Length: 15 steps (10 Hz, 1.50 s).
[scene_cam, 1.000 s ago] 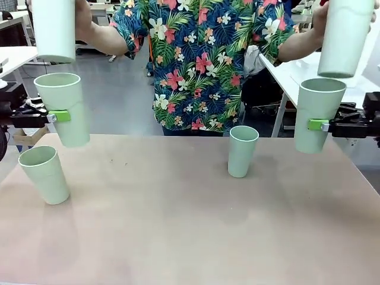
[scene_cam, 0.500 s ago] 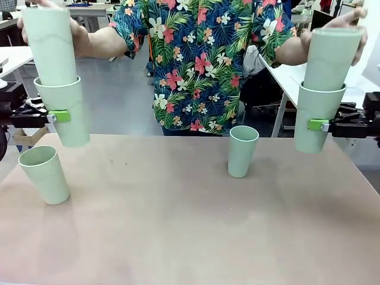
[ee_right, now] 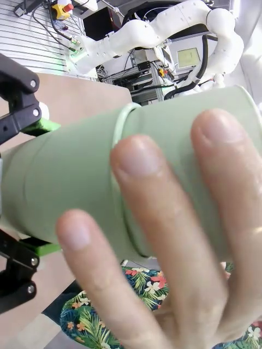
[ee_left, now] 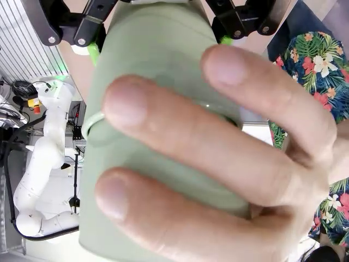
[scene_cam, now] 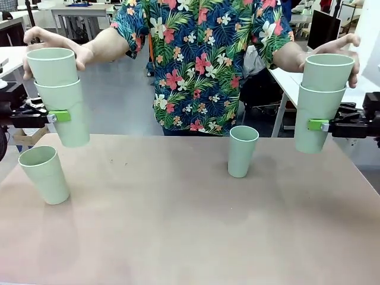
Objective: Stack the cups and store them in the basket.
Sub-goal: Place the stack of Reusable plastic cups into the Pantry Basket.
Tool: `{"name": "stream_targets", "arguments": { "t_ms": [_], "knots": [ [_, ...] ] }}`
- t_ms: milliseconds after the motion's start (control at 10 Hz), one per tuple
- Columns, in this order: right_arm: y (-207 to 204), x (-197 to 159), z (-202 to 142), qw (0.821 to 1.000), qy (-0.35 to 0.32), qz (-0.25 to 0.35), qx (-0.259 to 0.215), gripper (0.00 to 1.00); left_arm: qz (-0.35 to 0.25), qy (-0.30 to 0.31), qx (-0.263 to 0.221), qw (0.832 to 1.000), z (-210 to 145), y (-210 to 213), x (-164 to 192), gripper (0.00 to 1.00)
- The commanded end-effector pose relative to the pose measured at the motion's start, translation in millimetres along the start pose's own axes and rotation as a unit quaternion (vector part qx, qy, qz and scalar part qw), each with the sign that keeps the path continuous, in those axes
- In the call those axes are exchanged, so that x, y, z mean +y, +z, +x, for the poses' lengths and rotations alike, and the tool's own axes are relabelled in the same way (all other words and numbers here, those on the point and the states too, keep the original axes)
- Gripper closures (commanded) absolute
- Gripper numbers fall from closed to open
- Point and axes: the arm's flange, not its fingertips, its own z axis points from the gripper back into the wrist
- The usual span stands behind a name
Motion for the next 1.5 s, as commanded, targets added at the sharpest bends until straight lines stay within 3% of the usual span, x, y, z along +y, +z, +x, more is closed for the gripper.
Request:
{"name": "stream_targets", "arguments": {
  "t_ms": [0, 1400],
  "knots": [
    [0.3, -0.5, 1.1, 1.0, 0.001, -0.003, 0.0, 0.13, -0.001, -0.004, -0.001, 1.0, 3.0, -0.5, -1.2, 0.13],
    [0.3, -0.5, 1.1, 1.0, 0.001, -0.003, 0.0, 0.13, -0.001, -0.004, -0.001, 1.0, 3.0, -0.5, -1.2, 0.13]
  ]
}}
